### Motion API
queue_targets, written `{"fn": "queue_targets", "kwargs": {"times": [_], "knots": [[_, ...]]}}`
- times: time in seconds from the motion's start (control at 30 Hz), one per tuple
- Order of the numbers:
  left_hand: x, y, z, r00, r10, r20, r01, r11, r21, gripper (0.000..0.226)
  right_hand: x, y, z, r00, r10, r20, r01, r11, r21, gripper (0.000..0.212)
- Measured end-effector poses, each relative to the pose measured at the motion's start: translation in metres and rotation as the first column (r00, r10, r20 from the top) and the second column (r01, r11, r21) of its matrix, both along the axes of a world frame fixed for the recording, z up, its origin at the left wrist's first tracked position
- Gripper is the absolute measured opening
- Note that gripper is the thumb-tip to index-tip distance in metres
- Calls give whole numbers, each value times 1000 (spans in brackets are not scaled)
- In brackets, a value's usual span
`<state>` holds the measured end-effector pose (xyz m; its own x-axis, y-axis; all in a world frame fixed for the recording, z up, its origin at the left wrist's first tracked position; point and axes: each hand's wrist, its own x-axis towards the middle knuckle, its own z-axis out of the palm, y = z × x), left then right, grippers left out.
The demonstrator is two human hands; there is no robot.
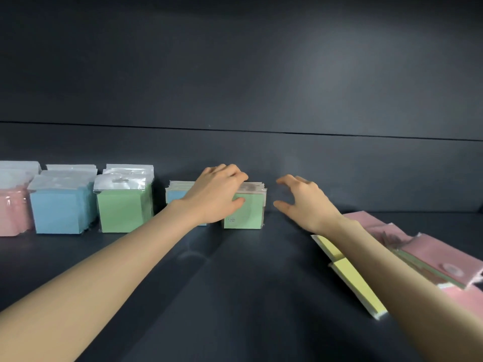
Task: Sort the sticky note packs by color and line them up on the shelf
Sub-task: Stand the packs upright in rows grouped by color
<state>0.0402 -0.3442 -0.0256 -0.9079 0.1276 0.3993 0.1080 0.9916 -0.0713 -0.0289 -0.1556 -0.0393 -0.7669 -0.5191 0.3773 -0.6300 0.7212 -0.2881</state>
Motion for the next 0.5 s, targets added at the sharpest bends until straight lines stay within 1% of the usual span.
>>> {"fn": "queue_targets", "kwargs": {"times": [0.13, 0.27, 0.4, 0.5], "knots": [[3, 26, 4, 998, -24, -63, 29, 997, 78, 43, 1, 36, 6, 1000, -18, 2, 18, 1000, -3, 44], [1, 67, -4, 998, -48, -52, 57, 978, 202, 41, -3, 77, 12, 999, -31, 35, 31, 1000, 5, 41], [-3, 112, -19, 997, -58, 57, 37, 944, 328, 41, -16, 116, 12, 995, -7, 102, 2, 999, 53, 40], [-6, 139, -29, 985, -46, 168, -24, 919, 394, 40, -23, 136, 9, 982, 33, 184, -51, 994, 95, 38]]}}
